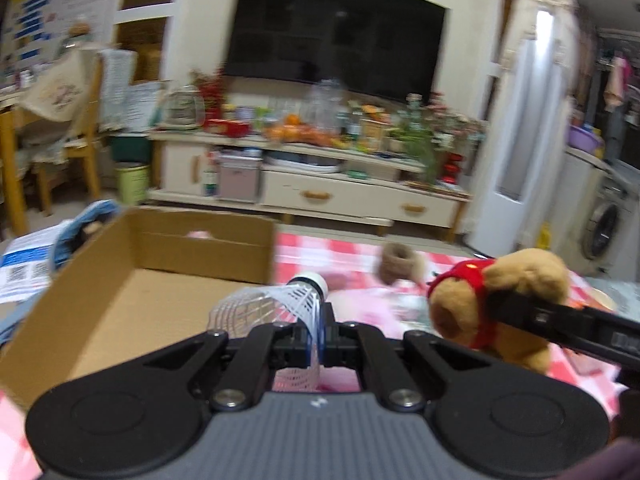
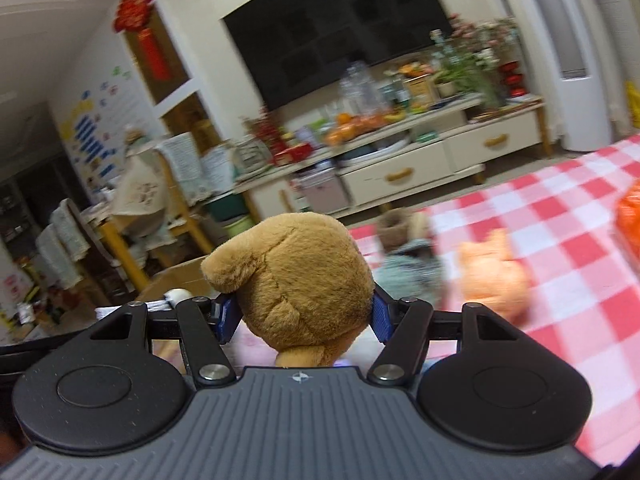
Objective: Organize soft objects
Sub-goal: 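Carry the shuttlecock and bear into the cardboard box and open both tools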
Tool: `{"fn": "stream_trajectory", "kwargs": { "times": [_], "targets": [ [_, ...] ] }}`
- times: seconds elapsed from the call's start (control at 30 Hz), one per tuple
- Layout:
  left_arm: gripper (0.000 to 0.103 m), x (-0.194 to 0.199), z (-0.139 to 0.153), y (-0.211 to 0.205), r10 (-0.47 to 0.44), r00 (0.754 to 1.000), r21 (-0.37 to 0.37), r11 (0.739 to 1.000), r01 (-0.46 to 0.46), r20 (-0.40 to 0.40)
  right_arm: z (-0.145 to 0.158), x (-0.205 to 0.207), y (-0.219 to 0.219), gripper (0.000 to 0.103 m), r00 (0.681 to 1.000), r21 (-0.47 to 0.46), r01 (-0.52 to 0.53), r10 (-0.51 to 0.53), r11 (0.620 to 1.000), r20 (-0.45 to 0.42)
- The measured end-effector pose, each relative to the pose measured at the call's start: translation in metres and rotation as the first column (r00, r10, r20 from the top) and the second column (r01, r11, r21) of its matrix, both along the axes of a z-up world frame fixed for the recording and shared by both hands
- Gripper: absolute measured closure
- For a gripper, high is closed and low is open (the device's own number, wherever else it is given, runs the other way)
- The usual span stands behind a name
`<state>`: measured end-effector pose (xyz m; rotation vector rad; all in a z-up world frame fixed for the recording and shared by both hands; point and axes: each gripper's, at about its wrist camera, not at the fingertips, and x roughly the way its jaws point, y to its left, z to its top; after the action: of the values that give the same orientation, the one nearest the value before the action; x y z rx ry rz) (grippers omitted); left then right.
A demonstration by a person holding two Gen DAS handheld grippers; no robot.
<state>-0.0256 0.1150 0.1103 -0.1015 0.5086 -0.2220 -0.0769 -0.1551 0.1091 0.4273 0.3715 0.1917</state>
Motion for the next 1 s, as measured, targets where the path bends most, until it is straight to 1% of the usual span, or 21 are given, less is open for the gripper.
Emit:
{"fn": "stream_trajectory", "kwargs": {
  "times": [0.13,0.27,0.33,0.47,0.63,0.7,0.73,0.77,0.8,0.83,0.87,0.9,0.93,0.97,1.0],
  "targets": [
    [0.103,0.014,0.000,0.032,0.112,0.994,0.018,0.994,-0.112,-0.014,0.005,0.021,0.029,0.025,0.996,0.015,-0.089,0.089,0.996,0.001],
    [0.103,0.026,-0.003,0.051,0.200,0.979,0.027,0.980,-0.199,-0.038,0.011,0.035,0.051,0.024,0.988,0.010,-0.155,0.155,0.988,0.006],
    [0.103,0.031,-0.004,0.059,0.233,0.971,0.028,0.972,-0.232,-0.050,0.012,0.041,0.064,0.024,0.983,0.007,-0.182,0.182,0.983,0.006],
    [0.103,0.038,-0.007,0.068,0.287,0.955,0.054,0.958,-0.283,-0.072,0.015,0.057,0.084,0.024,0.973,0.005,-0.230,0.230,0.973,-0.002],
    [0.103,0.041,-0.008,0.082,0.338,0.937,0.053,0.941,-0.335,-0.092,0.008,0.067,0.101,0.024,0.959,-0.014,-0.282,0.282,0.959,-0.025],
    [0.101,0.040,-0.007,0.086,0.358,0.930,0.060,0.934,-0.353,-0.089,0.005,0.069,0.104,0.023,0.954,-0.021,-0.298,0.297,0.954,-0.038],
    [0.095,0.040,-0.006,0.088,0.365,0.927,0.061,0.931,-0.360,-0.088,0.004,0.067,0.105,0.022,0.952,-0.023,-0.303,0.302,0.953,-0.044],
    [0.083,0.039,-0.006,0.089,0.368,0.926,0.059,0.929,-0.364,-0.088,0.004,0.067,0.105,0.020,0.949,-0.025,-0.312,0.311,0.950,-0.051],
    [0.076,0.039,-0.005,0.091,0.375,0.923,0.057,0.927,-0.371,-0.087,0.004,0.066,0.105,0.019,0.945,-0.027,-0.324,0.322,0.946,-0.056],
    [0.067,0.039,-0.004,0.091,0.380,0.921,0.061,0.925,-0.376,-0.084,0.004,0.065,0.106,0.012,0.942,-0.031,-0.333,0.331,0.942,-0.059],
    [0.064,0.038,-0.004,0.090,0.382,0.921,0.069,0.924,-0.377,-0.077,0.006,0.063,0.104,0.004,0.941,-0.036,-0.336,0.333,0.941,-0.057],
    [0.063,0.038,-0.003,0.088,0.381,0.922,0.080,0.923,-0.376,-0.069,0.009,0.058,0.102,0.003,0.941,-0.043,-0.337,0.335,0.941,-0.052],
    [0.059,0.037,-0.001,0.087,0.379,0.923,0.088,0.923,-0.373,-0.061,0.011,0.055,0.101,0.005,0.942,-0.053,-0.336,0.334,0.940,-0.044],
    [0.050,0.036,0.000,0.086,0.378,0.924,0.090,0.924,-0.372,-0.053,0.012,0.054,0.101,0.005,0.943,-0.065,-0.334,0.332,0.940,-0.040],
    [0.045,0.034,0.002,0.084,0.376,0.925,0.093,0.924,-0.371,-0.044,0.014,0.053,0.100,0.004,0.944,-0.071,-0.331,0.329,0.941,-0.036]
  ]
}}
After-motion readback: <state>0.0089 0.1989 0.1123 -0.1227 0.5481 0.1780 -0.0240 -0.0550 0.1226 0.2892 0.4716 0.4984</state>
